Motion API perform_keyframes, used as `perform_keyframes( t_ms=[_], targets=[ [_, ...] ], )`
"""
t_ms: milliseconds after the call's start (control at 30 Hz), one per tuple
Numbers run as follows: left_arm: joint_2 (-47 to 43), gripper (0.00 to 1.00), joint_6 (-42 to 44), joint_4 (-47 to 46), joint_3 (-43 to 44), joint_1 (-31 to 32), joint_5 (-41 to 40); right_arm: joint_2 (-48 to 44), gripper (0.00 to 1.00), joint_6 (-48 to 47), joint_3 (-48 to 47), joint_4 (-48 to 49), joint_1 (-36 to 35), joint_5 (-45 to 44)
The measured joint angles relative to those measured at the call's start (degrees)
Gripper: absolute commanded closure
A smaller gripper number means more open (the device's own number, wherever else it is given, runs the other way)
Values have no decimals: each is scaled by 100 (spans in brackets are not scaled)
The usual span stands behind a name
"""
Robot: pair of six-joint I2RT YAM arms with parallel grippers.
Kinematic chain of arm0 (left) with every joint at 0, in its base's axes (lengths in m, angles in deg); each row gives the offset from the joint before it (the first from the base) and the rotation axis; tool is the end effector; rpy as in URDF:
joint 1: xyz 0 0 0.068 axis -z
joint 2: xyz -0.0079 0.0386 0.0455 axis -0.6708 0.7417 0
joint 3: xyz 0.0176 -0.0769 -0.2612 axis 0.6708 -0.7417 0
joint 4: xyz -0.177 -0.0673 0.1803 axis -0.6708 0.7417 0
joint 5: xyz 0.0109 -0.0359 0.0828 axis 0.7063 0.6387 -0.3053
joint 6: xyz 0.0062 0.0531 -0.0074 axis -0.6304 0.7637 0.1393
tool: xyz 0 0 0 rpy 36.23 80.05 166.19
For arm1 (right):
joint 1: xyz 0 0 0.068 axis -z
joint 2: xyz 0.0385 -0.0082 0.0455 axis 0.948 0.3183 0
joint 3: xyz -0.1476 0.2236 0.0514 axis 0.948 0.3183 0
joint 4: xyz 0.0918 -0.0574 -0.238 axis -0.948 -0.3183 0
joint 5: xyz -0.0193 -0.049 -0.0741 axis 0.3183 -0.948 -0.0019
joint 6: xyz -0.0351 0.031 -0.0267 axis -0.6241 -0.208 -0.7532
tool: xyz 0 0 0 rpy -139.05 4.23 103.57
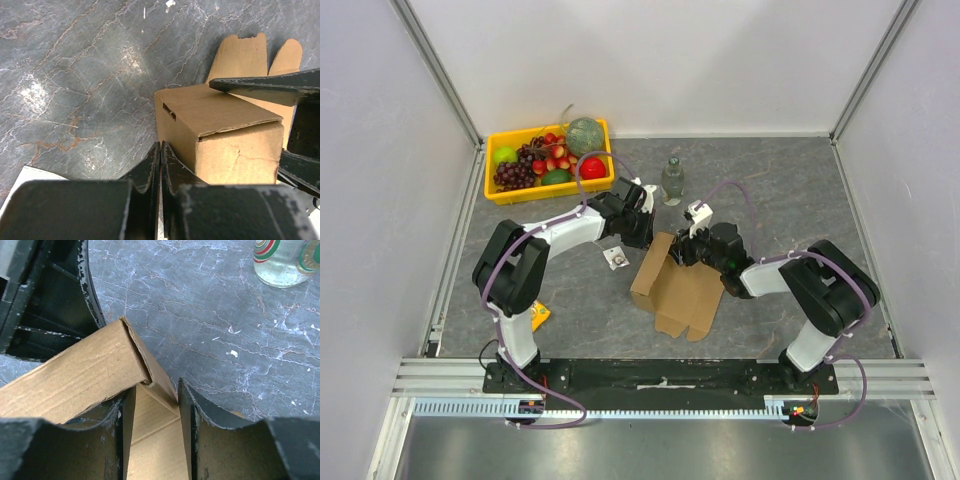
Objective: Fold the paper box
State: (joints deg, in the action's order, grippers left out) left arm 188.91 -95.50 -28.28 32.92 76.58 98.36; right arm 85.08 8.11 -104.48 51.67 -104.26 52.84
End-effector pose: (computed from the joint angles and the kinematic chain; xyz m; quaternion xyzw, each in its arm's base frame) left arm 0.3193 -0.2316 0.1836 0.1817 0.9281 -0.2538 0.2028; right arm 0.2565 0.1740 0.1436 -0.1859 0.7907 0.3087 0.4949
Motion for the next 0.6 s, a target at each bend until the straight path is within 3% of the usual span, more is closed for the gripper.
perform_keyframes(
  t_ms=[600],
  targets=[
    [-11,94,-105,-98,-83,-33,136,385,71,90,-13,317,-24,-28]
  ],
)
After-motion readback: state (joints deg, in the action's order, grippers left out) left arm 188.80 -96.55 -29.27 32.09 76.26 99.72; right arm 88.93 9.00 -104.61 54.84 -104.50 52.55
